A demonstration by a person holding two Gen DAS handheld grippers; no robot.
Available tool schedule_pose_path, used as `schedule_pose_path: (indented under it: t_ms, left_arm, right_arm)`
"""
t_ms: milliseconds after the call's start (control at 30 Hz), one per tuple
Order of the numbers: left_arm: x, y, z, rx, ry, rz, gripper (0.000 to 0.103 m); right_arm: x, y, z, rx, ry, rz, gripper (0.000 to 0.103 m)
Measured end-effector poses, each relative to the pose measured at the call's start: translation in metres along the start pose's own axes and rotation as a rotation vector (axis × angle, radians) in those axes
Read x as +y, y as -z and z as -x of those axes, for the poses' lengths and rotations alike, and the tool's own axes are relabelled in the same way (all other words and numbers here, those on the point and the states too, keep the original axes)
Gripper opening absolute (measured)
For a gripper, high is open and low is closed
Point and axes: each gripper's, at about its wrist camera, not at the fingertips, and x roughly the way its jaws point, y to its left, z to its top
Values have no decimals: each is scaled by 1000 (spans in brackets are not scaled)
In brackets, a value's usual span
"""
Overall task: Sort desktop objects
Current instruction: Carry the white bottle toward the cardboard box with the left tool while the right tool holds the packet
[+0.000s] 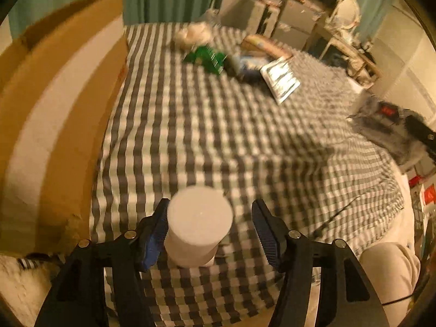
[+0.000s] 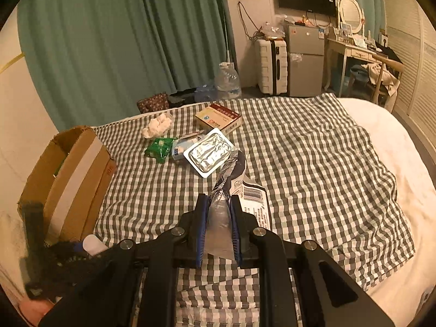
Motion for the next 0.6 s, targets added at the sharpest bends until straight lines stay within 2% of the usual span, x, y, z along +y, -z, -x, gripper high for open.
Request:
schedule_pose_path:
  t_ms: [33, 267, 467, 600]
  left_arm:
    - [1, -1, 0, -4, -14, 4, 36]
    - [-1, 0, 20, -41, -7, -13, 32]
    - [3, -20, 69, -121, 14, -9, 32]
    - [4, -42, 108, -178, 1, -33, 32]
  right_arm:
    - [-1, 1, 0, 3, 0, -4, 16]
    - [0, 1, 9, -6, 6, -2, 16]
    - [8, -7, 33, -48, 6, 15, 16]
    - [21, -13, 50, -81, 7, 42, 16]
